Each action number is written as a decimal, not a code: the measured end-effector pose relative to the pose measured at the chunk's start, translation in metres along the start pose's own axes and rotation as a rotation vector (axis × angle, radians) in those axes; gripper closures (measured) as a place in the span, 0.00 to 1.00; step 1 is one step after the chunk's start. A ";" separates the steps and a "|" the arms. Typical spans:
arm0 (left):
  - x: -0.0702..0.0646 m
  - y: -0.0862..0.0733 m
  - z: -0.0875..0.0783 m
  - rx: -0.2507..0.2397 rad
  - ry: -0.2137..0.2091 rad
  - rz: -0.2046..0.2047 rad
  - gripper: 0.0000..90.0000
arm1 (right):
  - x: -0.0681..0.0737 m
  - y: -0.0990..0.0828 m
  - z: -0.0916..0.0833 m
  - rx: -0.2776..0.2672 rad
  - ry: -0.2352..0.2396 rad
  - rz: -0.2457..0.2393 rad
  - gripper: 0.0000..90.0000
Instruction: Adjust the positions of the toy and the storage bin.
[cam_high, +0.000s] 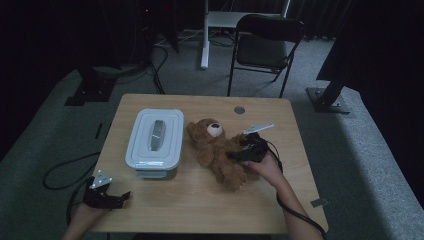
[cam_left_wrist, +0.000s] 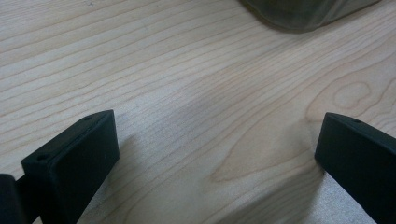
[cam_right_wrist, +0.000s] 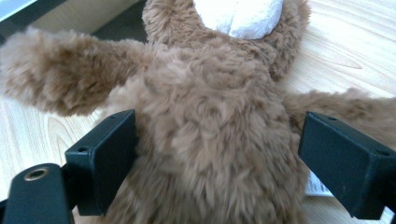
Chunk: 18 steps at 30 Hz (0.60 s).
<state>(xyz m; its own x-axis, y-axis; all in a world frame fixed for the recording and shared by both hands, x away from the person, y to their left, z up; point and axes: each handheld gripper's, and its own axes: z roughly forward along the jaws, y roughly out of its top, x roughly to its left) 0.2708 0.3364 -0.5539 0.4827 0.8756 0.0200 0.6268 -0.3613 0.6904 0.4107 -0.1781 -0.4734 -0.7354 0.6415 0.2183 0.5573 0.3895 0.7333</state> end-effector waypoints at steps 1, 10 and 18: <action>0.000 0.000 0.000 0.000 0.000 0.000 0.00 | -0.001 0.002 0.004 0.007 0.012 0.009 0.13; -0.001 0.000 0.000 0.000 0.005 -0.005 0.00 | 0.009 -0.001 0.025 0.076 0.075 -0.002 0.12; -0.001 0.000 0.000 0.000 0.006 -0.005 0.00 | 0.027 -0.001 0.043 0.158 -0.024 -0.067 0.13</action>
<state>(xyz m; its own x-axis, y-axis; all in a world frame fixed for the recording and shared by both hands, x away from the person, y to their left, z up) 0.2708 0.3357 -0.5539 0.4758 0.8793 0.0203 0.6292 -0.3565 0.6906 0.4068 -0.1324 -0.4963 -0.7644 0.6257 0.1557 0.5626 0.5293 0.6350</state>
